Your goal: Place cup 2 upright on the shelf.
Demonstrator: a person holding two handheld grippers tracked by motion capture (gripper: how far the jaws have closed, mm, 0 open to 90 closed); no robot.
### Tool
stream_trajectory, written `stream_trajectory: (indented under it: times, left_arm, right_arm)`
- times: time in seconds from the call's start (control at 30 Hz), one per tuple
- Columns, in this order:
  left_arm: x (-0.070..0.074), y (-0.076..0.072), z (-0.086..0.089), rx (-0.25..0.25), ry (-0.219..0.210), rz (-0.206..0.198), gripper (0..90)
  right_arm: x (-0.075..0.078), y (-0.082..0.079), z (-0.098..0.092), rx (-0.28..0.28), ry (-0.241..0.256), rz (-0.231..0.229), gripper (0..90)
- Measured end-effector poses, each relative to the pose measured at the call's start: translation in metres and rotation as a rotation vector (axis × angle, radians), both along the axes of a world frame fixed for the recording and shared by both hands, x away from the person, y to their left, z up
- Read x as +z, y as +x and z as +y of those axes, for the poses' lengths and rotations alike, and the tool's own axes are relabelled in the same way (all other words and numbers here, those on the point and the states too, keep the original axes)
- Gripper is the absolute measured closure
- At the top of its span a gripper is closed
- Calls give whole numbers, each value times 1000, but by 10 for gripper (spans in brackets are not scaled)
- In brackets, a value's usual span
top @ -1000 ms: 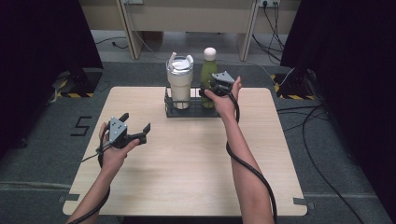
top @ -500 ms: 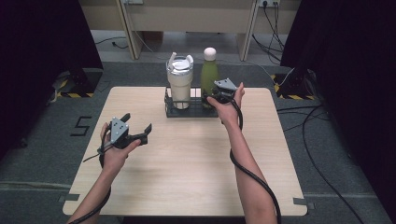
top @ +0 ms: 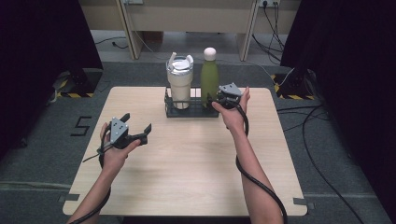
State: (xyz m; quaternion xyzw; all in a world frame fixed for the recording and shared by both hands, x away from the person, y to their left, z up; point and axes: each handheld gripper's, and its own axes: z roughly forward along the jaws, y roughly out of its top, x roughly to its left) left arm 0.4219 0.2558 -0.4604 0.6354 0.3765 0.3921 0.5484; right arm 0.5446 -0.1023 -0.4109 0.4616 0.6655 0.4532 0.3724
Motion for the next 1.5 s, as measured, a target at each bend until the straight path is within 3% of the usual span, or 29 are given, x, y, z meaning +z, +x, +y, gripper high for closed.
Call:
stream_trajectory:
  times: [0.9,1.5]
  left_arm:
    - [0,-1,-2,0,5,0,47]
    - [-1,-2,0,6,8,3,47]
  right_arm:
    - [-2,-49,-35,-4,37,-23,147]
    - [-13,-81,-55,-16,34,-13,148]
